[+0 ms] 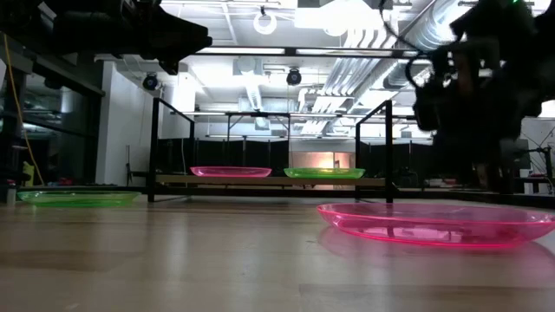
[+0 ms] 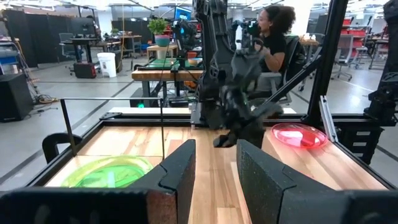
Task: Place and stack plates onto a shelf
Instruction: Stack the top pink plate on top of the other pink plate on the shelf
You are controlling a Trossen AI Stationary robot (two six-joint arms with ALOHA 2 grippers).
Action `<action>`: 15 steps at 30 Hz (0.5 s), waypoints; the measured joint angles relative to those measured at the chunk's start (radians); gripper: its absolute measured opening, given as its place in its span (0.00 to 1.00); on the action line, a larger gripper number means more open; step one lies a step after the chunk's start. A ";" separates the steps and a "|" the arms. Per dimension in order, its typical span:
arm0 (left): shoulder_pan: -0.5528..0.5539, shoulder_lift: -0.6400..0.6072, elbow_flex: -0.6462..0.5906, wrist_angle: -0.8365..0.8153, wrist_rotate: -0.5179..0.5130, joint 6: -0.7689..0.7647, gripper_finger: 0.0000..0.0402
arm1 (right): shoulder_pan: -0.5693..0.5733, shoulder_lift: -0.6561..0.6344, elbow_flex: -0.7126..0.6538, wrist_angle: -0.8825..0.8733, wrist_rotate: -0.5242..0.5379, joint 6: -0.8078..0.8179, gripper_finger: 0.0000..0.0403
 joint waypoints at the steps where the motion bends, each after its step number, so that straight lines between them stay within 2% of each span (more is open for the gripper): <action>1: 0.000 0.000 0.000 0.000 0.000 0.000 0.26 | 0.006 -0.030 0.000 0.001 0.004 -0.004 0.00; 4: 0.000 0.000 0.000 0.000 0.000 0.000 0.26 | 0.045 -0.122 0.030 -0.069 0.076 -0.045 0.00; 7: 0.000 0.000 0.000 0.000 0.000 0.000 0.26 | 0.121 -0.169 0.116 -0.276 0.188 -0.060 0.02; 10: 0.000 0.000 0.000 -0.008 0.000 -0.004 0.26 | 0.215 -0.146 0.246 -0.526 0.295 -0.031 0.05; 15: 0.000 0.000 0.000 -0.014 0.000 -0.012 0.26 | 0.334 -0.017 0.484 -0.922 0.422 0.079 0.15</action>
